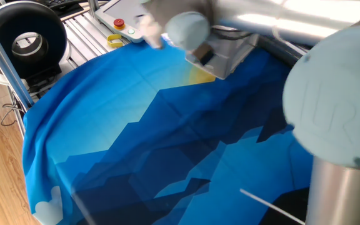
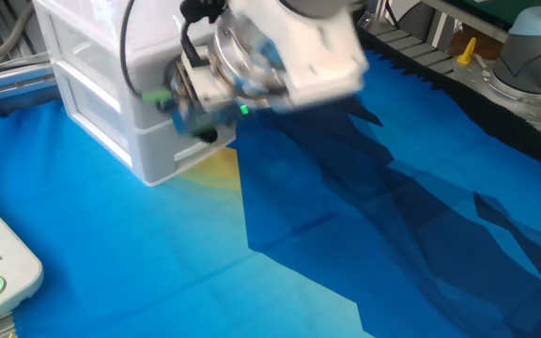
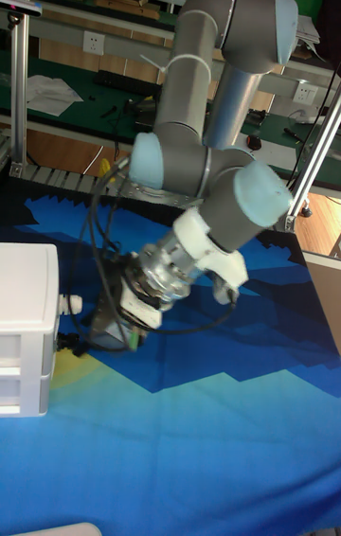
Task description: Grasp the handle and close the drawer
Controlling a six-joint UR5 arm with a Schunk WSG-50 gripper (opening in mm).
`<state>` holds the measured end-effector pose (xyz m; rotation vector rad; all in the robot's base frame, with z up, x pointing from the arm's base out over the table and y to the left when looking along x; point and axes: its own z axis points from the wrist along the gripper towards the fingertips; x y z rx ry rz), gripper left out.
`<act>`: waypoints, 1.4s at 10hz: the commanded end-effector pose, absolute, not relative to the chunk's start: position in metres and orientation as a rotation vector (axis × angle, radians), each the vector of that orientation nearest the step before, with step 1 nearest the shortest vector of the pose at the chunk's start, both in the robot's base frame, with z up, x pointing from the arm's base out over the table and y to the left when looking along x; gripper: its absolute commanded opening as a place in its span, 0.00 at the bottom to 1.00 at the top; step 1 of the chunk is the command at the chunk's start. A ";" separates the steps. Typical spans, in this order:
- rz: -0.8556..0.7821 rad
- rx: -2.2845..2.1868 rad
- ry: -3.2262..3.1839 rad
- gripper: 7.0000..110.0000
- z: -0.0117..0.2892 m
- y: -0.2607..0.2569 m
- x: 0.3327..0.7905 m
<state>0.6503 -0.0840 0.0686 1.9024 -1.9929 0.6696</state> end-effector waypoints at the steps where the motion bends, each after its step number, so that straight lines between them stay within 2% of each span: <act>1: 0.695 1.967 -1.980 0.57 0.075 -0.067 0.672; 2: 0.674 1.988 -1.969 1.00 0.081 -0.068 0.674; 4: 0.666 2.007 -2.066 1.00 0.093 -0.052 0.680; 6: 0.855 2.077 -2.283 1.00 0.125 -0.028 0.726; 8: 0.665 2.191 -2.542 1.00 0.140 0.022 0.736; 9: 0.626 2.140 -2.577 0.00 0.154 0.017 0.726; 10: 0.554 2.019 -2.625 0.00 0.162 0.010 0.705; 12: 0.211 1.642 -2.769 0.00 0.161 0.022 0.640; 13: 0.208 1.247 -2.969 0.00 0.165 0.018 0.629; 14: -0.026 0.798 -3.126 0.00 0.164 0.050 0.612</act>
